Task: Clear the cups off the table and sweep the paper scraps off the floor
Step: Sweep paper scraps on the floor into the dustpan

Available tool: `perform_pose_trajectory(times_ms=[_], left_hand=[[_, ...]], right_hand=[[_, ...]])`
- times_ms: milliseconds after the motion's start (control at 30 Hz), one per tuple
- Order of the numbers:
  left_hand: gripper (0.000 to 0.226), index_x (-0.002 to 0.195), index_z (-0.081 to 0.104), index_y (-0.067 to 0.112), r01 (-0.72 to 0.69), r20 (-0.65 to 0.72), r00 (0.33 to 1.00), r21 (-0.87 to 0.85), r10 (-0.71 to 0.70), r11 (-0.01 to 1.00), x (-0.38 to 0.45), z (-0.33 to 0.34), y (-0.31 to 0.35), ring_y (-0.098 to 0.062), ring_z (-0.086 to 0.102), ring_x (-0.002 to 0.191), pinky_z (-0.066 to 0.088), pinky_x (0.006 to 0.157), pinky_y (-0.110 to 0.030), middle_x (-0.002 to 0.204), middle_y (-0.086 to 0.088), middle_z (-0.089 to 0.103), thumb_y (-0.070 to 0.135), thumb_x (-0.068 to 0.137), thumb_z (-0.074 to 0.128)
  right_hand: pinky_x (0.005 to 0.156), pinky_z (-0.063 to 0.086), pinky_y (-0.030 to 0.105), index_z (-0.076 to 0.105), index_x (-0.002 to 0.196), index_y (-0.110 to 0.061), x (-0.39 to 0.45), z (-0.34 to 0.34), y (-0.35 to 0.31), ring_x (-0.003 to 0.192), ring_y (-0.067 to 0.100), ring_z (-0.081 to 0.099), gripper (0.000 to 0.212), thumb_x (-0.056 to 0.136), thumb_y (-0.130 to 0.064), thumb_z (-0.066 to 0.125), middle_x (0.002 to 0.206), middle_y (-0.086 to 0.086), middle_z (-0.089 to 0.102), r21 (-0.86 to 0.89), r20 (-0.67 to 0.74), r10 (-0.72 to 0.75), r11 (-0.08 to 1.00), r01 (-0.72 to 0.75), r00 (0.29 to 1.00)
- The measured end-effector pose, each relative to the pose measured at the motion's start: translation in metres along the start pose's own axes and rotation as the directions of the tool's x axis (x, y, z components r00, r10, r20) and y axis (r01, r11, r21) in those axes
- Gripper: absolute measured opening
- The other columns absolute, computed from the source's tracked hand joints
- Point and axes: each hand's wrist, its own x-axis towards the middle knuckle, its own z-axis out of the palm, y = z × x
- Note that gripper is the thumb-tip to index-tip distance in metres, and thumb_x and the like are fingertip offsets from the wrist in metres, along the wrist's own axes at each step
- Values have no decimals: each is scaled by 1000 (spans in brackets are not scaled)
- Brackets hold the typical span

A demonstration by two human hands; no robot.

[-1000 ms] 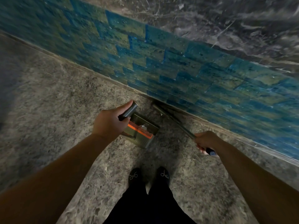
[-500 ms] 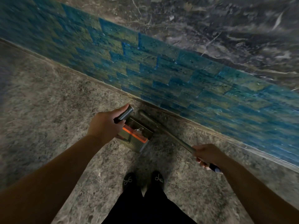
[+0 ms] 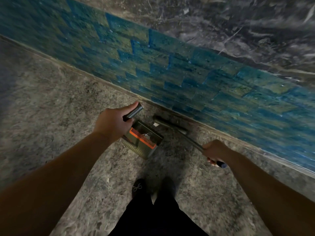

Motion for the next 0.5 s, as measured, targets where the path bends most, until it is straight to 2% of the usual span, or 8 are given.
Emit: perform_pose_trajectory(times_ms=[133, 300, 500], left_hand=[[59, 136, 45, 44, -2, -1, 1000, 9, 2, 1000, -1, -1, -1, -12, 58, 56, 54, 57, -29, 78, 1, 71, 24, 85, 67], [62, 135, 39, 52, 28, 11, 1000, 29, -28, 999, -7, -1, -3, -6, 56, 54, 54, 56, -28, 78, 6, 71, 25, 85, 64], [61, 135, 40, 53, 68, 25, 997, 23, -69, 997, -15, -3, -5, -6, 59, 59, 55, 60, -29, 84, 4, 72, 25, 86, 64]], right_hand=[[37, 38, 21, 62, 117, 0, -24, 10, 3, 40, 16, 49, 26, 92, -1, 55, 64, 13, 56, 62, 58, 23, 998, -26, 998], [37, 37, 20, 60, 126, -7, -46, 10, 10, 35, 12, 47, 34, 93, 0, 53, 61, 9, 57, 104, 127, 5, 994, -19, 992], [39, 38, 23, 53, 134, -9, -65, 15, 27, 40, 16, 50, 41, 94, -3, 56, 68, 12, 61, 184, 78, -53, 982, 37, 996]])
